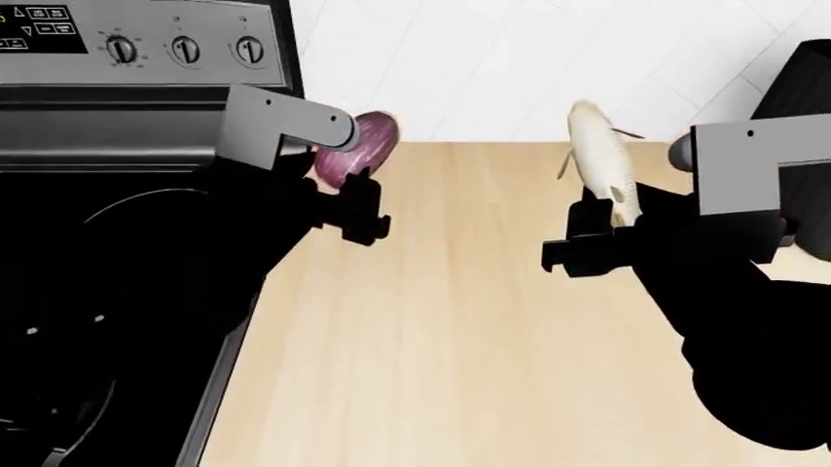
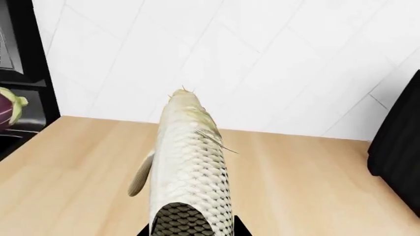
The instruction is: Place both pans onto different burners. Then place the eggplant and the fish on different pans.
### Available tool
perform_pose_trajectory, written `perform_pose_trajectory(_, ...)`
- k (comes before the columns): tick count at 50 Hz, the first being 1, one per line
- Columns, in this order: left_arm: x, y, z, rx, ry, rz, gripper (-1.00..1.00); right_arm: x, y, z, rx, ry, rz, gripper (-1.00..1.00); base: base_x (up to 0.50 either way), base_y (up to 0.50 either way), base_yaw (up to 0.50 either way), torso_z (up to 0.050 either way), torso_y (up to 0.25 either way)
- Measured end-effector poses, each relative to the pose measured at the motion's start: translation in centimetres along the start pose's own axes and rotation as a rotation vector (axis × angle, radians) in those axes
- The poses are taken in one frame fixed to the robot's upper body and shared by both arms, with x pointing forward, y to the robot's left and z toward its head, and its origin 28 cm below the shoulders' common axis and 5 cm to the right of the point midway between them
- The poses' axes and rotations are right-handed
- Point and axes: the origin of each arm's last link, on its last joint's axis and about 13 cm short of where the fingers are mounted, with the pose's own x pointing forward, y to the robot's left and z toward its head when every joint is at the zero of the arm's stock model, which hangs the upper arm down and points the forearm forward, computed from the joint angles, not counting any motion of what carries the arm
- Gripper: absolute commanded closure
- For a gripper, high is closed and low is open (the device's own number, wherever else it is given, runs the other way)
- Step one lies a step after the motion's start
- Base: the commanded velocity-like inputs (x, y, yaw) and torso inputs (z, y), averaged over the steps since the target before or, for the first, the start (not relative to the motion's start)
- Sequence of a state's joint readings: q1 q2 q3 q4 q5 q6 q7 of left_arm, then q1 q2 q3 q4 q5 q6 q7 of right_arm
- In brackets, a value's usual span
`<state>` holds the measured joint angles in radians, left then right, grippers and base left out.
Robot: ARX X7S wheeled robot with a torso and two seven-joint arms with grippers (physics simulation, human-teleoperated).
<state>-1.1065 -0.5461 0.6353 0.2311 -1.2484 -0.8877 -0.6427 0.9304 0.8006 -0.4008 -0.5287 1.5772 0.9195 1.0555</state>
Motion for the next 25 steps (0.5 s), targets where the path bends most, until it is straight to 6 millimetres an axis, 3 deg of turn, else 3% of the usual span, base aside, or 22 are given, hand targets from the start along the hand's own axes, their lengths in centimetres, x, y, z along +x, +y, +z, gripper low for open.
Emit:
perform_pose_trajectory(10,-1.0,0.0,-0.4,-0.009,-0.005,-0.003,1.0,-0.2,0.0,-0.4,0.005,0.004,0.005,1.0,0.0,0.0,0.0,0.0,0.25)
perform_pose_trajectory(25,-2.7,0.3,-0.7,-0.024,-0.038,0.01,1.0,-0.5,0.0,-0.9,0.012,-0.004,0.018,1.0,0.0,0.0,0.0,0.0,0.0)
